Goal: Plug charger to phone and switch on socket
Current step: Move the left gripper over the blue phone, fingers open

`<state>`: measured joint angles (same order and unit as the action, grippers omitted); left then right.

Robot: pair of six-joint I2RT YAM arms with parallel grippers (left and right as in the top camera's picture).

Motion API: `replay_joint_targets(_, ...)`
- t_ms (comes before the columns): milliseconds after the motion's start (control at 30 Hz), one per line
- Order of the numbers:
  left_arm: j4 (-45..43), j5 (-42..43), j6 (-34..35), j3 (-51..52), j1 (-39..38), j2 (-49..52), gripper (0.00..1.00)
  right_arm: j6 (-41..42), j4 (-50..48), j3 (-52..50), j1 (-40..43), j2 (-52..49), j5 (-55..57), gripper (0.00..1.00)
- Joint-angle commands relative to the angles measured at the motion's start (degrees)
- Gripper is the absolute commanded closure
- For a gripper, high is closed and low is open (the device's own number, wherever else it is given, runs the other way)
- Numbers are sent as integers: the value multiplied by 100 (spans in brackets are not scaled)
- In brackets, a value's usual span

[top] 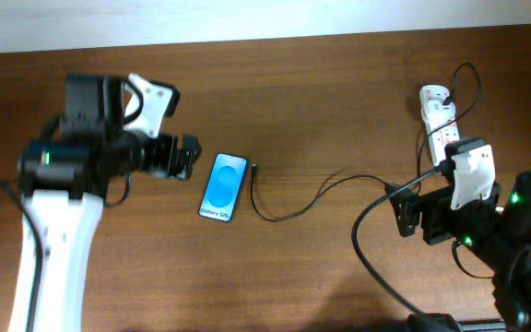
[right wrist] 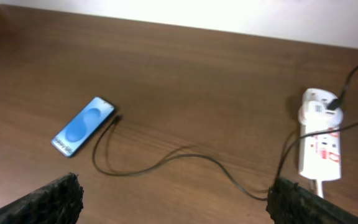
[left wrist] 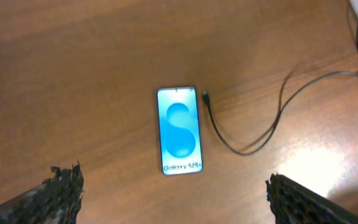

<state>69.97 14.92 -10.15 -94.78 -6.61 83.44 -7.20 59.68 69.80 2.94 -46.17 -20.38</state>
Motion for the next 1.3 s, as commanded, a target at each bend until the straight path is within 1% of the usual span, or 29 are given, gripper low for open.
replay_joint_targets(0, 146, 120, -68, -588, 39, 610, 1, 63, 87, 247, -31, -177, -214, 1)
replay_joint_targets(100, 81, 501, 61, -584, 35, 896, 1, 63, 328, 247, -31, -262, -507, 1)
replay_joint_targets(300, 76, 522, 61, -575, 22, 1427, 1, 63, 468, 247, -31, -468, -662, 1)
replay_joint_targets(333, 83, 450, 131, -577, -4, 1563, 3, 61, 468, 247, -31, -507, -662, 1)
replay_joint_targets(400, 83, 129, 345, -575, -90, 1779, 5, 63, 468, 247, -31, -610, -658, 1)
replay_joint_targets(467, 83, -332, 452, -575, -238, 2002, 4, 63, 496, 247, -31, -726, -660, 1)
replay_joint_targets(533, 81, -584, 448, -575, -444, 2284, 3, 63, 577, 247, -31, -898, -660, 1)
replay_joint_targets(667, 81, -623, 424, -575, -662, 2684, 2, 63, 699, 247, -31, -1132, -660, 1)
replay_joint_targets(833, 109, -1193, 431, -570, -986, 3318, 1, 59, 743, 247, -31, -1364, -660, 1)
replay_joint_targets(900, 96, -1241, 431, -496, -1078, 3534, 1, 59, 743, 247, -31, -1384, -656, 1)
replay_joint_targets(1033, -273, -1244, 428, -118, -1169, 3663, 1, 59, 743, 247, -31, -1384, -597, 1)
replay_joint_targets(1267, -1244, -1241, 431, 787, -1213, 3679, 1, 39, 745, 247, -31, -1384, -597, 1)
